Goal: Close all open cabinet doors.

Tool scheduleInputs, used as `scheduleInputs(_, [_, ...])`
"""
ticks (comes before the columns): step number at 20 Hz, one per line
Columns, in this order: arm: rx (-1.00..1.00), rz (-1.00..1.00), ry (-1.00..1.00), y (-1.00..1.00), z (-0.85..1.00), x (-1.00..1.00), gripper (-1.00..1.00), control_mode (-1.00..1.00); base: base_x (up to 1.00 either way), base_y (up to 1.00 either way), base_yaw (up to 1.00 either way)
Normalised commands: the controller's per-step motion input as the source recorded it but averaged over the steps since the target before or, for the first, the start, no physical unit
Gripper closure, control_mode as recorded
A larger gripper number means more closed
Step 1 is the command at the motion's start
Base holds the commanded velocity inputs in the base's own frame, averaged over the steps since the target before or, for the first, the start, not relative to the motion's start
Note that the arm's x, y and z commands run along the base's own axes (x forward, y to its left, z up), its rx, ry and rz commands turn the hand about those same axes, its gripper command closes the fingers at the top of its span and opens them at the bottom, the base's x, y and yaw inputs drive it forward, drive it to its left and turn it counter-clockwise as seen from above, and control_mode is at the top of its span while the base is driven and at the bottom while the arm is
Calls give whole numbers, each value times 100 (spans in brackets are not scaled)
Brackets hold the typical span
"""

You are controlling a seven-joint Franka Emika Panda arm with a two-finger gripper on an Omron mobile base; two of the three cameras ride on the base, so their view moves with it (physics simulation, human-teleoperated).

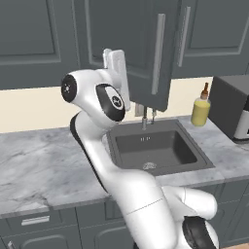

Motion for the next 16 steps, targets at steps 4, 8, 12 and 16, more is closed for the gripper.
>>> scheduleInputs(4, [0,-24,0,-39,-6,47,-100,-100,0,0,0])
scheduleInputs(8, [2,-5,0,-39,-12,67,-100,-100,0,0,0])
scheduleInputs(12, [9,0,0,-34,-13,70,-100,-100,0,0,0])
scheduleInputs(16, [13,5,0,-44,-7,61,-100,-100,0,0,0])
